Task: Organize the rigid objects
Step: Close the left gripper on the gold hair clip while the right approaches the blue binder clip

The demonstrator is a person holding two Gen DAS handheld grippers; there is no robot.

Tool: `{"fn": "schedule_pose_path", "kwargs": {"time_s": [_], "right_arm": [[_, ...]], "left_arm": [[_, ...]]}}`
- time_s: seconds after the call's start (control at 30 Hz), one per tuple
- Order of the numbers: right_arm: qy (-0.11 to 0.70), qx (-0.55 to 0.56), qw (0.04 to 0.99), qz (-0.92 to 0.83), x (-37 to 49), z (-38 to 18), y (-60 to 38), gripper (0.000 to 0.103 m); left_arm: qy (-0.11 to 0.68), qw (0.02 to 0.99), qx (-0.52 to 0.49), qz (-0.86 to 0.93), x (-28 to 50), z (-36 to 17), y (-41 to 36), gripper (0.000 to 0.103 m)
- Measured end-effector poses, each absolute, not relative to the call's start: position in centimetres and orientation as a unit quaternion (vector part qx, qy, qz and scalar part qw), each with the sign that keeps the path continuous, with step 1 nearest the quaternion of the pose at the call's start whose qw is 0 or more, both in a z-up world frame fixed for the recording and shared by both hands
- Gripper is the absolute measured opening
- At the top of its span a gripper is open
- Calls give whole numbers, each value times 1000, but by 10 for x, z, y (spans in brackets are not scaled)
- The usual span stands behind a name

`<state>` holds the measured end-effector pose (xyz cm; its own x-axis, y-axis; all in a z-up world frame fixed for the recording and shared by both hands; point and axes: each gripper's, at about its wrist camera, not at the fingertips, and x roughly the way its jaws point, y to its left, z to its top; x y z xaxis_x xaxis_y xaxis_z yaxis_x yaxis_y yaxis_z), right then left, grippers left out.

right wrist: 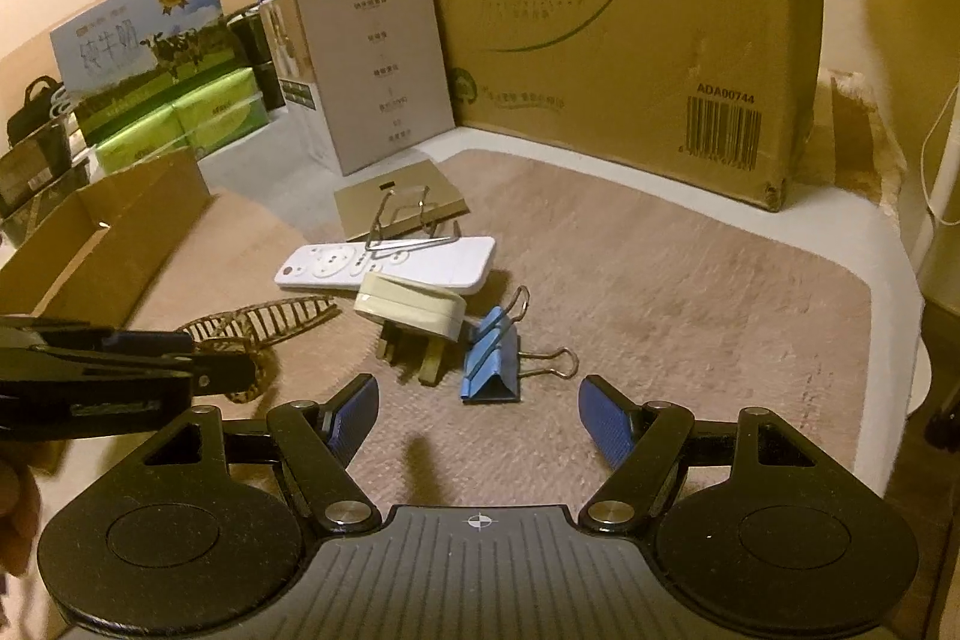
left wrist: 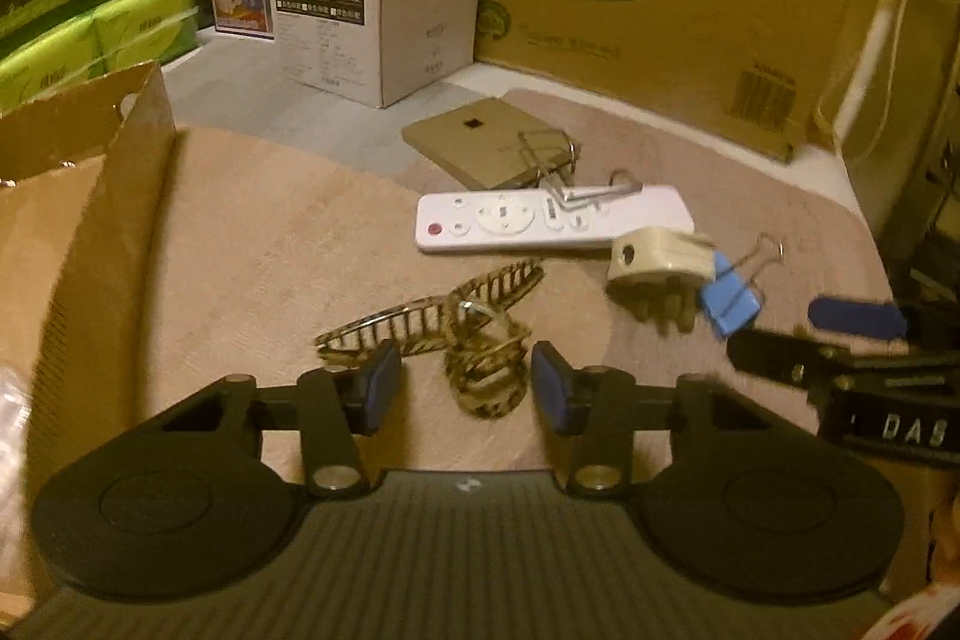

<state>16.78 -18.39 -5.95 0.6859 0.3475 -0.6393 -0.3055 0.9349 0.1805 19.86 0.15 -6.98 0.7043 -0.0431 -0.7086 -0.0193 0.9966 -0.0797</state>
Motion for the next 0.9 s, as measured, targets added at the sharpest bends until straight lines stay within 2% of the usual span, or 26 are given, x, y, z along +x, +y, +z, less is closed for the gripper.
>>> {"fn": "schedule_pose_path", "kwargs": {"time_s": [0.1,0.2,0.23,0.53,0.6,0.67,0.77,0.9], "right_arm": [[356,31,917,178,170,-62,-185,74],[356,29,916,182,172,-65,-184,74],[356,27,916,184,173,-65,-183,74],[341,-1,919,196,178,-67,-168,73],[337,-29,921,190,179,-68,-161,69],[335,-64,921,188,180,-70,-154,59],[335,-95,918,189,183,-75,-149,52],[331,-116,916,197,185,-80,-147,49]], "left_arm": [[377,925,-45,3,202,-74,-1,41],[372,927,-45,11,204,-76,-1,34],[372,927,-46,11,203,-76,0,27],[374,926,-51,8,185,-72,14,27],[375,925,-51,5,181,-72,14,27],[375,926,-49,2,177,-71,14,27],[374,926,-48,-2,174,-71,12,27],[375,926,-48,-10,173,-71,10,27]]}}
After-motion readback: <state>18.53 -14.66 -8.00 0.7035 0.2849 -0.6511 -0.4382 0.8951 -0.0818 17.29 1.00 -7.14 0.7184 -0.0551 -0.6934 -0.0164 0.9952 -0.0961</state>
